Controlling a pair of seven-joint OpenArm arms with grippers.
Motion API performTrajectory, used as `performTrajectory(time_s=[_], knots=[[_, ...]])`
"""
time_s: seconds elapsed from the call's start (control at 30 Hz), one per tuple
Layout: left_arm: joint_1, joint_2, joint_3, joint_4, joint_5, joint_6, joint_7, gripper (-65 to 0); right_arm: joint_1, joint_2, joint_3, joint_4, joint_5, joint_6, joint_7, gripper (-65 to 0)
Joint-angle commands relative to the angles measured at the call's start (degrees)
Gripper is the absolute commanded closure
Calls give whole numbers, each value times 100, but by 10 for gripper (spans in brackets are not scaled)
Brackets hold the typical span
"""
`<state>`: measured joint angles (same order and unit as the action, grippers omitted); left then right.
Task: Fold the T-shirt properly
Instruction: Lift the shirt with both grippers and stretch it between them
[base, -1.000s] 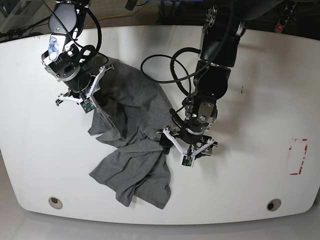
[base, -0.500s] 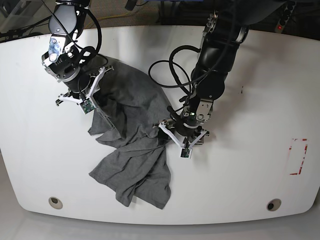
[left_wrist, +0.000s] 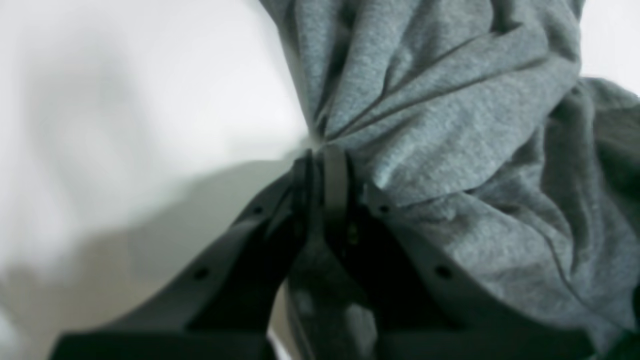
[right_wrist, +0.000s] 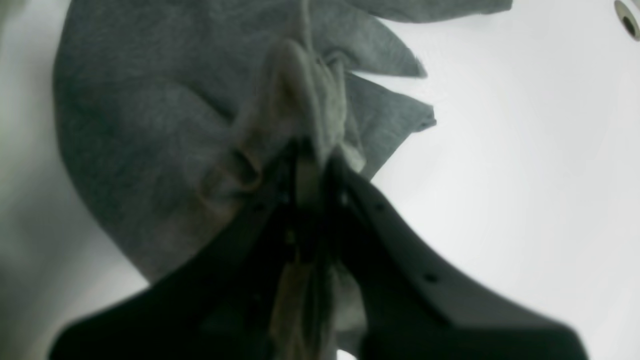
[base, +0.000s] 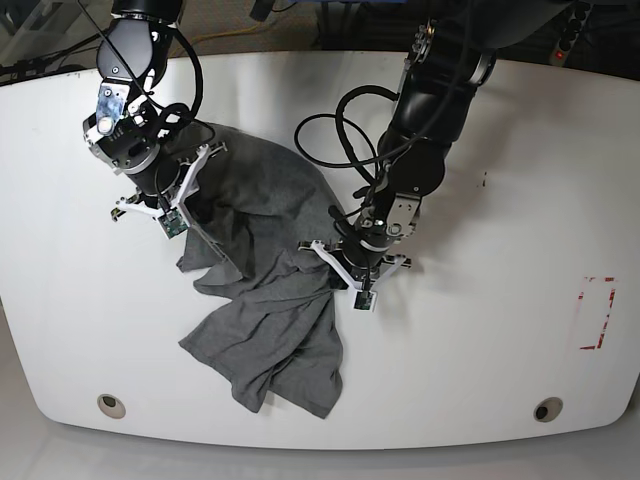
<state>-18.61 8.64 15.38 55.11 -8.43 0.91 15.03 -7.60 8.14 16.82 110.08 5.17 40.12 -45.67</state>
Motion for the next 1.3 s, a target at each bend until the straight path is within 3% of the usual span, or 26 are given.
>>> performTrajectory(time_s=[0.0,0.3,0.6,0.73,0.93,1.13,1.27], knots=[[90,36,5,498,21,-7,111,-6,192,61,10,20,85,-12,149,0],[749,-315,-4,2924,29,-16,1060,-6,1256,78,2,-648,85,-12,149,0],[951,-878,-4,4709,73,-16,1570,-7,2443,96,-7,-1158,85,-12,141,0],[925,-1115,-215,5403,205,-16,1728,-7,3014,263,-174,-1254,85,-12,-9,0],[573,-1511,-452,5851,443,-16,1737,-7,3867,614,-772,-1254,85,-12,-141,0],[28,-1818,-927,5860,460,-16,1746,-7,4782,623,-1141,-1254,76,-12,-149,0],[-394,-2020,-1208,5869,460,-16,1798,-8,5327,702,-1502,-1254,-240,-12,-229,0]])
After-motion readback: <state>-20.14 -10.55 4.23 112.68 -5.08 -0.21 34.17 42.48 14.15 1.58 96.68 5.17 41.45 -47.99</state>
